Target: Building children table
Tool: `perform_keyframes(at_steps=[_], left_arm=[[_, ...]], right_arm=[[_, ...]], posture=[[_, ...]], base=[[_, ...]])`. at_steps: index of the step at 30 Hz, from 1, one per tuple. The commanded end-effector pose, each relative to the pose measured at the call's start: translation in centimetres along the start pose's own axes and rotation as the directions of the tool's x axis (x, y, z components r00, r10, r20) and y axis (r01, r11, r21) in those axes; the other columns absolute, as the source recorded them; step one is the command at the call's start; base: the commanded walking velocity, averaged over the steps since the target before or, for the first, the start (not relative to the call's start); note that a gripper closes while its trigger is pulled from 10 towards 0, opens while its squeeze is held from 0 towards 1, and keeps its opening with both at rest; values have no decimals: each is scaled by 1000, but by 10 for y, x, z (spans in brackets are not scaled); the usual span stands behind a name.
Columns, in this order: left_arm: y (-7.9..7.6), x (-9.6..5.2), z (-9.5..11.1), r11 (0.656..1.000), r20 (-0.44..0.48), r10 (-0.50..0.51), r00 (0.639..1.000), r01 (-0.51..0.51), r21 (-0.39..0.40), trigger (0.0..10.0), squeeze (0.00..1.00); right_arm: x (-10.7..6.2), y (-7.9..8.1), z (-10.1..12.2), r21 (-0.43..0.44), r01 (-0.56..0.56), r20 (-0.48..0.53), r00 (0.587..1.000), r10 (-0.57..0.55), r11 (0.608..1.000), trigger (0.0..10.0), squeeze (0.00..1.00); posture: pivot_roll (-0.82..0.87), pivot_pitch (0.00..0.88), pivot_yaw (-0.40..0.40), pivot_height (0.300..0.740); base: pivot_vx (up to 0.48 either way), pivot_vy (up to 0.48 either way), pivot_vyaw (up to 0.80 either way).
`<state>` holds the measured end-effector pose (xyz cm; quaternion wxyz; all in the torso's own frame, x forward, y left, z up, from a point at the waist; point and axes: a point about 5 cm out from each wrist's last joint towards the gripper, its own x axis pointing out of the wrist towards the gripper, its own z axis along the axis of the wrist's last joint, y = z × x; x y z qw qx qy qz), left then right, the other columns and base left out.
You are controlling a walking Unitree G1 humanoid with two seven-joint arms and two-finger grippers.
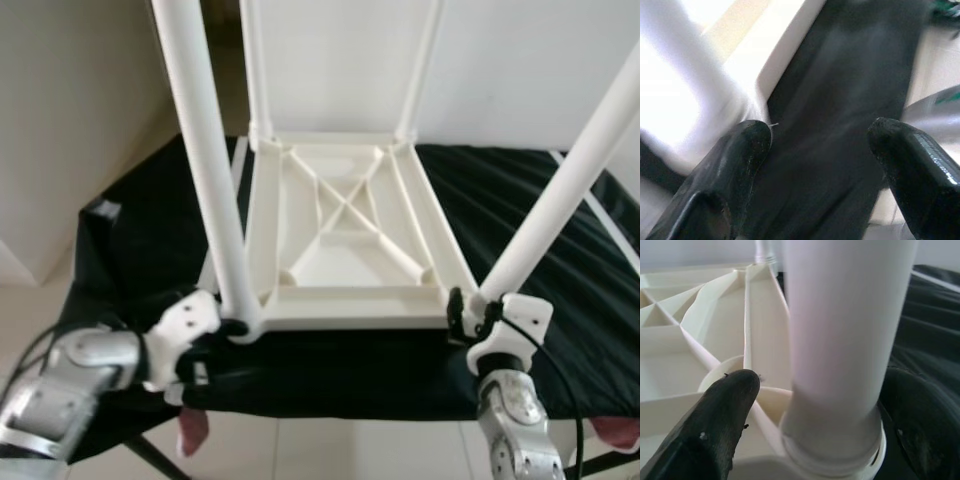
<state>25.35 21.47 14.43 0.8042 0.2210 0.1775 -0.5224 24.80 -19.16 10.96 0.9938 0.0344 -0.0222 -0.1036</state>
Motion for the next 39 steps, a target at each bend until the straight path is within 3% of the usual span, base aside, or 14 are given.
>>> perform_keyframes(at_steps=[1,6,11,13,15,17,18,19,20,21,24,29,34,39], left_arm=[[6,-6,-4,999,-28,33,999,-33,11,10000,0],[16,-16,-11,998,-66,59,996,-60,-13,10000,0],[34,-28,-18,987,-98,157,983,-158,-2,10000,0],[55,-28,-16,955,-92,297,950,-296,24,10000,0],[63,-29,-15,937,-89,349,933,-347,45,10000,0],[70,-28,-16,921,-96,390,916,-390,19,10000,0],[78,-29,-13,893,-79,448,891,-449,-3,10000,0],[78,-29,-13,893,-79,448,891,-449,-3,10000,0],[91,-29,-5,837,-39,547,836,-545,37,10000,0],[94,-28,-2,825,-22,565,825,-564,26,10000,0],[100,-27,4,801,6,597,802,-597,39,10000,0],[107,-23,12,792,45,607,794,-608,50,10000,0],[121,-8,29,767,97,631,770,-637,70,10000,0],[124,1,43,770,167,620,767,-635,56,10000,0]], right_arm=[[-3,-1,-5,9,-5,-31,1000,5,1000,10000,0],[-4,-2,-6,7,-12,-37,999,12,1000,10000,0],[-3,-4,-6,8,-15,-39,999,15,1000,10000,0],[-3,-2,-7,8,-33,-47,998,33,999,10000,0],[-3,-1,-7,7,-42,-51,998,42,999,10000,0],[-3,1,-8,7,-53,-56,997,53,999,10000,0],[-4,2,-8,8,-60,-58,996,61,998,10000,0],[-4,2,-8,8,-60,-58,996,61,998,10000,0],[-6,3,-9,9,-66,-60,996,66,998,10000,0],[-7,3,-9,7,-66,-60,996,66,998,10000,0],[-9,4,-10,7,-62,-61,996,63,998,10000,0],[-11,4,-10,6,-57,-59,997,57,998,10000,0],[-22,4,-15,9,-50,-86,995,50,999,10000,0],[-29,6,-17,10,-55,-97,994,56,998,10000,0]], posture=[[69,0,-45,740],[61,0,-40,740],[61,0,-41,740],[64,0,-44,740],[64,0,-45,740],[64,0,-45,740],[62,0,-46,740],[62,0,-46,740],[60,0,-45,740],[60,0,-45,740],[53,0,-42,740],[53,0,-42,740],[49,0,-42,740],[32,0,-34,740]], base=[[0,0,0],[0,0,0],[0,0,0],[0,0,0],[0,0,0],[0,0,0],[0,0,0],[0,0,0],[0,0,0],[0,0,0],[0,0,0],[0,0,0],[0,0,0],[0,0,0]])
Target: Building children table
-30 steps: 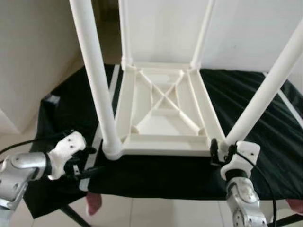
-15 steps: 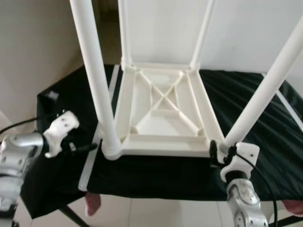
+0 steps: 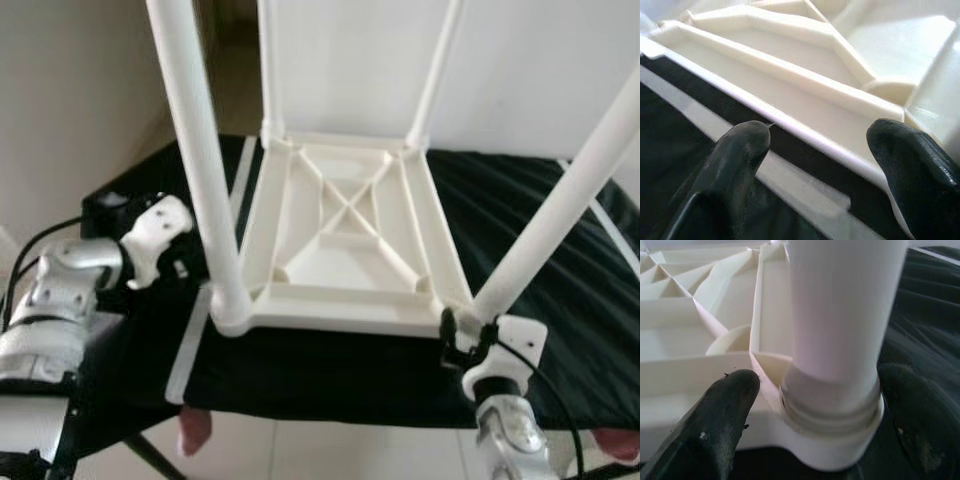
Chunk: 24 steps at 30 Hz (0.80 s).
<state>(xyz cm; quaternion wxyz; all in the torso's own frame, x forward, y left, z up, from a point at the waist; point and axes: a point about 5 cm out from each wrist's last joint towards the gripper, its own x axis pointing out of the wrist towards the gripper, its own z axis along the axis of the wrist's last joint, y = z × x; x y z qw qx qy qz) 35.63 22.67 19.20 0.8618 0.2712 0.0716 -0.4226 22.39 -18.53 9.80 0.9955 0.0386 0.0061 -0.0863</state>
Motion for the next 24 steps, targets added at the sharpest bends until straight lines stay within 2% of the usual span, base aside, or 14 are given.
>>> perform_keyframes(at_steps=[1,2,6,8,10,14,17,19,20,22,24], left_arm=[[18,4,6,925,54,381,923,-380,-27,10000,0],[18,4,6,925,54,381,923,-380,-27,10000,0],[16,10,17,936,152,350,924,-340,-90,10000,0],[15,11,18,938,164,344,925,-331,-99,10000,0],[9,15,25,959,234,279,931,-257,-123,10000,0],[-2,20,28,978,281,202,938,-178,-108,10000,0],[-4,21,28,980,286,194,938,-170,-107,10000,0],[-18,26,30,989,328,128,936,-97,-108,10000,0],[-18,26,30,989,328,128,936,-97,-108,10000,0],[-31,29,34,993,370,65,927,-24,-114,10000,0],[-37,29,35,994,385,36,922,7,-110,10000,0]], right_arm=[[-5,5,-6,3,-16,-37,999,16,1000,10000,0],[-5,5,-6,3,-16,-37,999,16,1000,10000,0],[-10,-2,-5,0,29,-32,999,-29,1000,10000,0],[-10,-4,-5,-3,37,-31,999,-37,999,10000,0],[-15,-10,-7,9,96,-37,995,-95,995,10000,0],[-19,-12,-12,34,124,-72,990,-121,992,10000,0],[-20,-12,-12,38,126,-76,989,-123,991,10000,0],[-20,-16,-13,32,171,-79,983,-168,985,10000,0],[-20,-16,-13,32,171,-79,983,-168,985,10000,0],[-19,-25,-15,33,230,-91,970,-227,973,10000,0],[-18,-27,-15,29,248,-92,965,-244,968,10000,0]], posture=[[30,0,-32,740],[30,0,-32,740],[20,0,-23,740],[20,0,-23,740],[13,0,-16,740],[16,0,-20,740],[17,0,-21,740],[19,0,-24,740],[19,0,-24,740],[22,0,-29,740],[23,0,-29,740]], base=[[0,0,0],[0,0,0],[0,0,0],[0,0,0],[0,0,0],[0,0,0],[0,0,0],[0,0,0],[0,0,0],[0,0,0],[0,0,0]])
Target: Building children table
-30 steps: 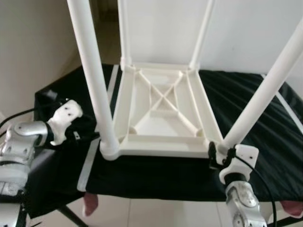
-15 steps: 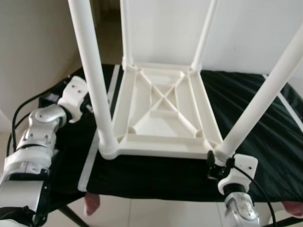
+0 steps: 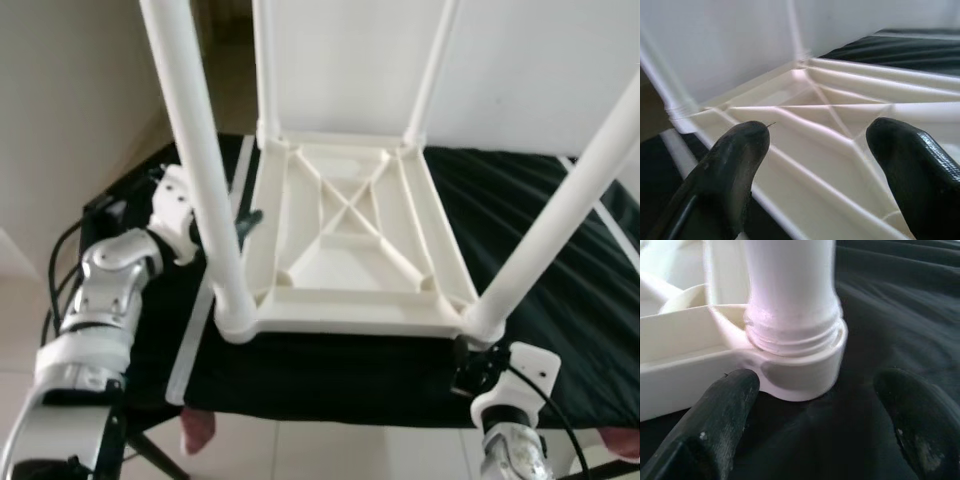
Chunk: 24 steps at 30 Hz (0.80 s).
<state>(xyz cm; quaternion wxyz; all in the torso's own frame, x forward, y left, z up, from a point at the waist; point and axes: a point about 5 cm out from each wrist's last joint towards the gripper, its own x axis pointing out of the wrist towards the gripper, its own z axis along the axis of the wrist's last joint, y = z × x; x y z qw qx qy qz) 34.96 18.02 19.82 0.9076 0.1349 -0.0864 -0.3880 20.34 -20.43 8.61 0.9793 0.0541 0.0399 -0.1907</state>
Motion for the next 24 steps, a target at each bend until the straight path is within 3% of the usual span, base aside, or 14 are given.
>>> perform_keyframes(at_steps=[1,7,8,10,15,16,18,24], left_arm=[[-19,3,2,983,22,-185,982,185,-15,10000,0],[-33,2,2,966,41,-255,966,257,-36,10000,0],[-51,0,2,935,54,-341,939,344,-80,10000,0],[-51,0,2,935,54,-341,939,344,-80,10000,0],[-93,0,9,877,111,-443,890,456,-151,10000,0],[-93,0,9,877,111,-443,890,456,-151,10000,0],[-107,1,14,867,125,-458,880,473,-157,10000,0],[-117,3,23,864,137,-455,880,473,-172,10000,0]], right_arm=[[2,-6,-4,16,43,-27,999,-43,999,10000,0],[5,-9,-4,22,56,-31,998,-56,998,10000,0],[10,-10,-4,20,58,-32,998,-58,998,10000,0],[10,-10,-4,20,58,-32,998,-58,998,10000,0],[28,-14,-1,26,82,-19,997,-81,996,10000,0],[28,-14,-1,26,82,-19,997,-81,996,10000,0],[39,-9,2,33,59,-10,998,-59,998,10000,0],[54,-5,5,44,28,-14,1000,-27,999,10000,0]], posture=[[24,0,-30,740],[26,0,-31,740],[26,0,-30,740],[26,0,-30,740],[30,0,-27,740],[30,0,-27,740],[38,0,-29,740],[45,0,-29,740]], base=[[0,0,0],[0,0,0],[0,0,0],[0,0,0],[0,0,0],[0,0,0],[0,0,0],[0,0,0]])
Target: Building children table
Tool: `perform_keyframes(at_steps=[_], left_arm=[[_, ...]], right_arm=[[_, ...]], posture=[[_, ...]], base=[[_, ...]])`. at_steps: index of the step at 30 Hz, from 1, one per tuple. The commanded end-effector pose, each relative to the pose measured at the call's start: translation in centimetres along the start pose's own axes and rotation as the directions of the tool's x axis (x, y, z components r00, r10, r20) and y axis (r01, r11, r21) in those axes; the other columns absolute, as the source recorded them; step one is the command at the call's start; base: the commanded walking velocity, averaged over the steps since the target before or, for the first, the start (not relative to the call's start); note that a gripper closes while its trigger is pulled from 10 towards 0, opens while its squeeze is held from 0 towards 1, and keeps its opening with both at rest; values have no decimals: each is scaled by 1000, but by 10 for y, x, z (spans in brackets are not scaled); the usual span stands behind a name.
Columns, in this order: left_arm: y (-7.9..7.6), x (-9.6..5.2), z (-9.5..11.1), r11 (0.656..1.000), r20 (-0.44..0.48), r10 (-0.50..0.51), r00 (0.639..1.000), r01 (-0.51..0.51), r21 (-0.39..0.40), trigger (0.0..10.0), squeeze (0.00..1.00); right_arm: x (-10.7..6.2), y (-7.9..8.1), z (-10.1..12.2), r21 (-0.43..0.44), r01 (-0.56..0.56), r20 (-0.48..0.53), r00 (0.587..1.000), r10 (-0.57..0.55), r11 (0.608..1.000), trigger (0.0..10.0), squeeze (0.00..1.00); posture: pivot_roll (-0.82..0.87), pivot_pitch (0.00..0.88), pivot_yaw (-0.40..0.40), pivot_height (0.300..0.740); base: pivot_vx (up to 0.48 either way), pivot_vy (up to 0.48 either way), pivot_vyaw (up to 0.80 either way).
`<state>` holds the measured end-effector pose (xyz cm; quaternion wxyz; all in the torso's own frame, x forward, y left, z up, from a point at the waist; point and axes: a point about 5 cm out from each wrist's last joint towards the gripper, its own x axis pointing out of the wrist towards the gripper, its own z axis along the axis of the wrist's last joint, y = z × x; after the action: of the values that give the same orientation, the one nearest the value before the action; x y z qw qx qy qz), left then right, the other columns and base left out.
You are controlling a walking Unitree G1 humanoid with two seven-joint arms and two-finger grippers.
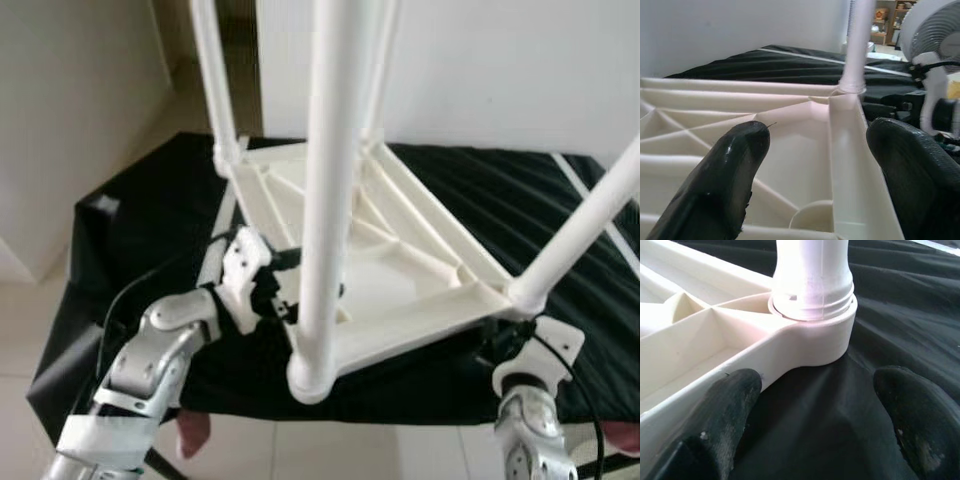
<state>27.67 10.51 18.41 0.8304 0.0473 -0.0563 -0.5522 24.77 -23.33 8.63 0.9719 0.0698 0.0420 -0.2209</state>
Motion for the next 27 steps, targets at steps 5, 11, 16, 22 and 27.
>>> perform_keyframes(at_steps=[5,11,16,22,27], left_arm=[[-34,19,8,986,47,-158,986,160,-47,10000,0],[-46,35,16,981,102,-170,980,178,-71,10000,0],[-51,47,21,980,140,-165,976,178,-91,10000,0],[-53,55,16,986,113,-112,987,125,-110,10000,0],[-49,37,7,988,54,-97,994,103,-117,10000,0]], right_arm=[[23,16,-1,20,-135,-58,989,136,991,10000,0],[38,27,3,-6,-245,-89,966,244,969,10000,0],[50,34,11,-63,-295,-83,953,290,953,10000,0],[65,13,26,-64,-112,-5,994,112,992,10000,0],[60,-10,32,-28,-39,41,998,40,999,10000,0]], posture=[[49,0,-30,740],[38,0,-21,740],[36,0,-21,740],[48,0,-35,740],[58,0,-43,740]], base=[[0,0,0],[0,0,0],[0,0,0],[0,0,0],[0,0,0]])
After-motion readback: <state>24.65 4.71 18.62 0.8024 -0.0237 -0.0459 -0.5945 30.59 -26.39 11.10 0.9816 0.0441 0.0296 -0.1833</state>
